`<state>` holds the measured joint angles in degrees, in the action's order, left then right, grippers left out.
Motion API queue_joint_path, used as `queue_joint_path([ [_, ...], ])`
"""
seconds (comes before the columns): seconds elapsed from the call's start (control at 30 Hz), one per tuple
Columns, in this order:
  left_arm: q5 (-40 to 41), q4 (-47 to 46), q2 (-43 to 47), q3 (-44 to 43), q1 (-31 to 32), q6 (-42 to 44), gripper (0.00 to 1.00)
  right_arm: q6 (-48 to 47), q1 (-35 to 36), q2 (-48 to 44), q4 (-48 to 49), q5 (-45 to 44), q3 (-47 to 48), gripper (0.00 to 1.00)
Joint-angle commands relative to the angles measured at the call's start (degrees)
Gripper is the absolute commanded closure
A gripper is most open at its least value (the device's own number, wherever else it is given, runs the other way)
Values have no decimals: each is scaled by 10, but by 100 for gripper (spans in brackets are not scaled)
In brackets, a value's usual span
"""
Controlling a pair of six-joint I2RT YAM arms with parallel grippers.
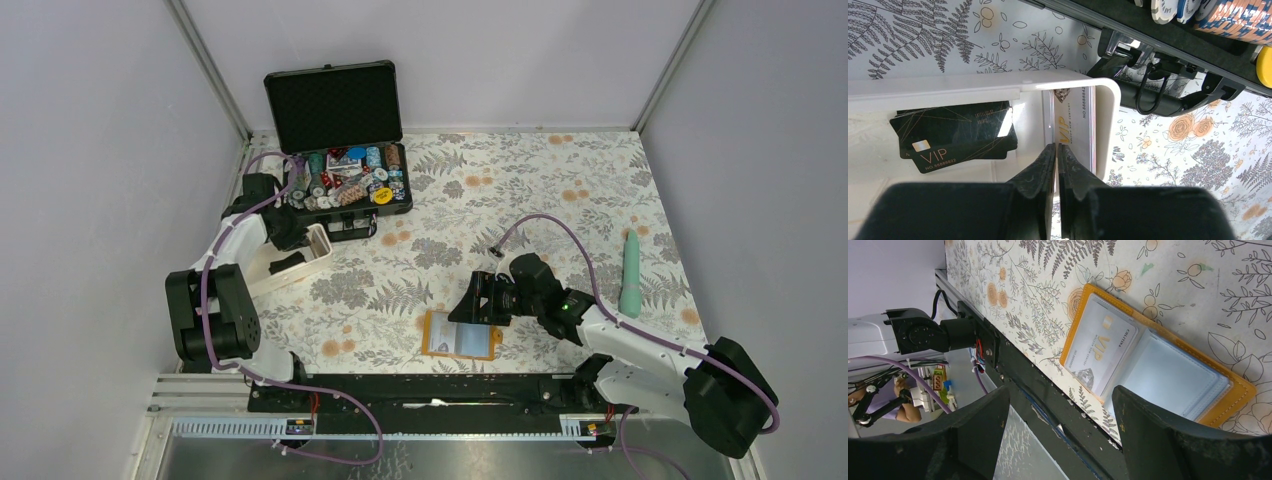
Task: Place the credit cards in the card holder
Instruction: Pick up the credit card from the storage box.
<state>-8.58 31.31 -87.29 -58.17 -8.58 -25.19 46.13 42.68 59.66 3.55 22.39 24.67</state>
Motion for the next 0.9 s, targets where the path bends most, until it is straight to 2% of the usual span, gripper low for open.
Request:
queue_joint_path([
  [0.0, 0, -13, -2, -17, -1, 8, 92, -9, -3, -5, 12, 14, 8, 18],
  [0.57, 41, 10, -19, -26, -1, 9, 90, -6, -3, -9, 11, 12, 5, 18],
  [0.73, 23, 2, -21, -23, -2, 8, 90, -6, -4, -9, 11, 12, 6, 18],
  [0.87, 16, -4, -18, -22, -2, 8, 96, -5, -4, -10, 11, 12, 4, 18],
])
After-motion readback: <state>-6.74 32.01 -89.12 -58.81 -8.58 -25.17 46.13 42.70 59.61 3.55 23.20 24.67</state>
